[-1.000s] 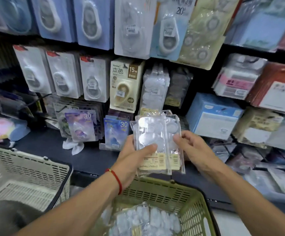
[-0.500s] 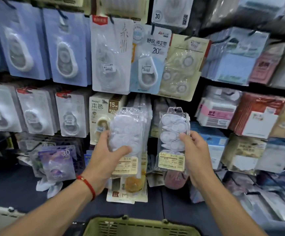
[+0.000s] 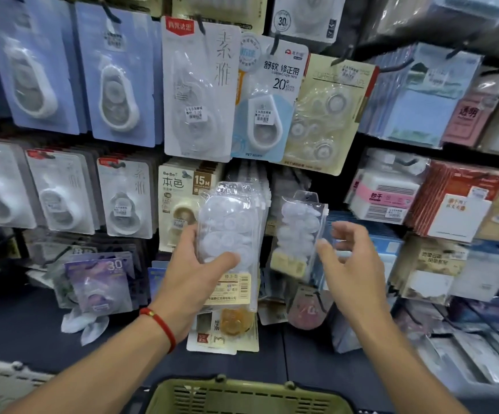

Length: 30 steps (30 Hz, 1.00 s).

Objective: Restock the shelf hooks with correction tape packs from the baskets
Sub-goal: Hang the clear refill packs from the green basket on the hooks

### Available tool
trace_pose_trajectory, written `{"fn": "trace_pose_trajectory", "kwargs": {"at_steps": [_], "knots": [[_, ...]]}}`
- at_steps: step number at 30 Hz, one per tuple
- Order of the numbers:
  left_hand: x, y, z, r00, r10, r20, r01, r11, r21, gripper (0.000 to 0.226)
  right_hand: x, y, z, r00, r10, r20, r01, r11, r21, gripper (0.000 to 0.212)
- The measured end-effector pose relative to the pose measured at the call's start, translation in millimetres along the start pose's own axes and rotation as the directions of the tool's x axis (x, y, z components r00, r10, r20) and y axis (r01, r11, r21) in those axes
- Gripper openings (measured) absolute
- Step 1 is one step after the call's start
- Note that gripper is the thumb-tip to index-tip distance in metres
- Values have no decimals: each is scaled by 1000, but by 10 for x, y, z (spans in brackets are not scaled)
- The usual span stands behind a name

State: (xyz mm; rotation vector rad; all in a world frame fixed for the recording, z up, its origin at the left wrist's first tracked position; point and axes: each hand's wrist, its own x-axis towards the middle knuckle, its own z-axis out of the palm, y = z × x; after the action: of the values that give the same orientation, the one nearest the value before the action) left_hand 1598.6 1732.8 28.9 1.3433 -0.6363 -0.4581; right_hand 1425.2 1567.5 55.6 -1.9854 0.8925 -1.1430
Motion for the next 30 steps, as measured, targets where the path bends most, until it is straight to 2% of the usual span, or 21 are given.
{"fn": "trace_pose_trajectory", "kwargs": {"at_steps": [1, 3, 5, 7, 9, 11, 13, 16, 18, 22, 30], "knots": [[-14, 1, 22, 1000, -3, 3, 3, 1000, 3, 57, -39, -16, 18, 999, -28, 18, 27, 999, 16, 19], [-54, 1, 91, 1000, -8, 11, 8, 1000, 14, 58, -145, -78, 102, 989, -16, 150, -4, 991, 131, 10], [-99, 1, 163, 1000, -1, 15, 0, 999, 44, 63, -262, -122, 222, 958, 15, 285, -74, 978, 196, 30], [-134, -5, 216, 1000, 2, 28, -4, 998, 58, 66, -332, -128, 327, 944, 61, 325, -133, 970, 202, 49], [-161, -1, 233, 999, -10, 39, 8, 999, 50, 69, -339, -114, 367, 941, 123, 317, -207, 946, 249, 49], [-166, 11, 232, 999, -32, 38, 31, 999, 26, 72, -321, -89, 360, 937, 155, 314, -248, 926, 285, 31], [-150, 23, 217, 998, -55, 24, 55, 998, -24, 67, -310, -68, 344, 943, 143, 300, -234, 926, 295, 17], [-132, 42, 194, 997, -74, 12, 75, 996, -39, 67, -323, -79, 339, 949, 155, 274, -254, 892, 375, 15], [-119, 30, 180, 997, -72, 0, 72, 997, -11, 58, -306, -89, 335, 963, 190, 192, -254, 875, 413, 11], [-107, 21, 163, 997, -28, -77, 37, 991, 127, 53, -233, -63, 276, 981, 193, 27, -185, 881, 435, 13], [-111, 43, 101, 992, 17, -124, 4, 985, 172, 62, -232, -66, 261, 972, 233, -29, -194, 869, 455, 30]]}}
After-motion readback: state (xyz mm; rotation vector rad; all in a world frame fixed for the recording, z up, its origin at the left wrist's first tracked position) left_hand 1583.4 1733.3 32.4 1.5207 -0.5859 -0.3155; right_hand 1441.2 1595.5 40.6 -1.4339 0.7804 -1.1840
